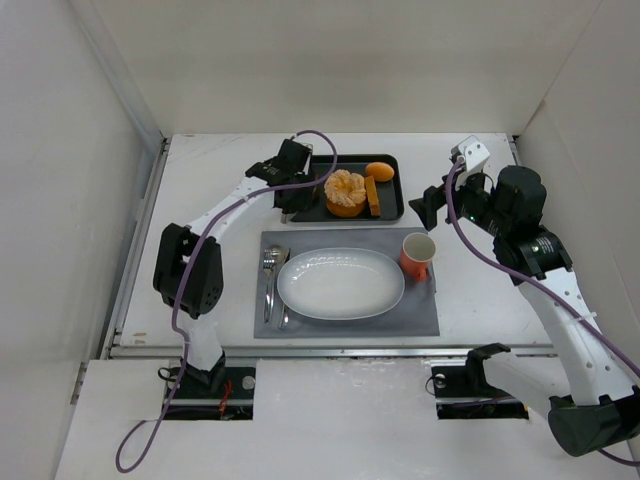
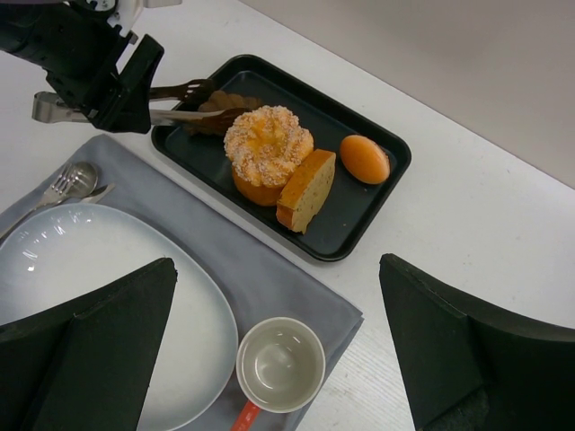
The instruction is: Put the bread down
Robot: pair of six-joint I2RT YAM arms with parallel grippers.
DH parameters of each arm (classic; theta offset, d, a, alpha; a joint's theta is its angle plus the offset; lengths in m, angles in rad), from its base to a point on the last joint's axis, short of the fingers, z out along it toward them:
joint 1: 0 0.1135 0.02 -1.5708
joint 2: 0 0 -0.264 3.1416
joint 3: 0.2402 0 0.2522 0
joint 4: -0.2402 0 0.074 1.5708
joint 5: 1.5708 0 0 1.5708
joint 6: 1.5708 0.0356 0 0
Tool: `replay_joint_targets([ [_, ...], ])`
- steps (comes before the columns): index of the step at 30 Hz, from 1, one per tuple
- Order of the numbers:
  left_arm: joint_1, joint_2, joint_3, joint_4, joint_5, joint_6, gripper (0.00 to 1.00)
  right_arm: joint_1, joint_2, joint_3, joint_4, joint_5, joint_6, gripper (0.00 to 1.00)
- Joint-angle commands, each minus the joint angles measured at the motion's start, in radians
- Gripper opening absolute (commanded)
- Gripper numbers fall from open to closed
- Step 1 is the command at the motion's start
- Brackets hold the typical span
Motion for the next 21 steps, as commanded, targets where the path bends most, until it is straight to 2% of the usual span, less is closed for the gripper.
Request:
replay_joint_targets([
  [1, -0.004, 0.0, 0.051, 0.0, -0.014, 0.009, 0.52, -0.002, -0.028, 0.005, 0.053, -0.016, -0.011, 1.0],
  [10, -0.004, 0.018, 0.051, -0.009, -0.014, 0.009, 0.52, -0.002, -0.028, 0.005, 0.053, -0.016, -0.011, 1.0],
  [14, -0.004, 0.018, 0.051, -0.009, -0.014, 0.009, 0.44, -0.002, -0.028, 0.005, 0.053, -0.016, -0.011, 1.0],
  [16, -0.004, 0.018, 0.051, -0.009, -0.014, 0.009, 0.32, -0.002, -0.028, 0.005, 0.053, -0.016, -0.011, 1.0],
  [18, -0.004, 0.018, 0.051, -0.009, -0.014, 0.009, 0.26, -0.002, -0.028, 0.005, 0.053, -0.016, -0.011, 1.0],
  [21, -0.004, -0.003, 0.051, -0.009, -0.024, 0.009, 0.22, -0.002, -0.028, 0.005, 0.053, -0.016, -0.011, 1.0],
])
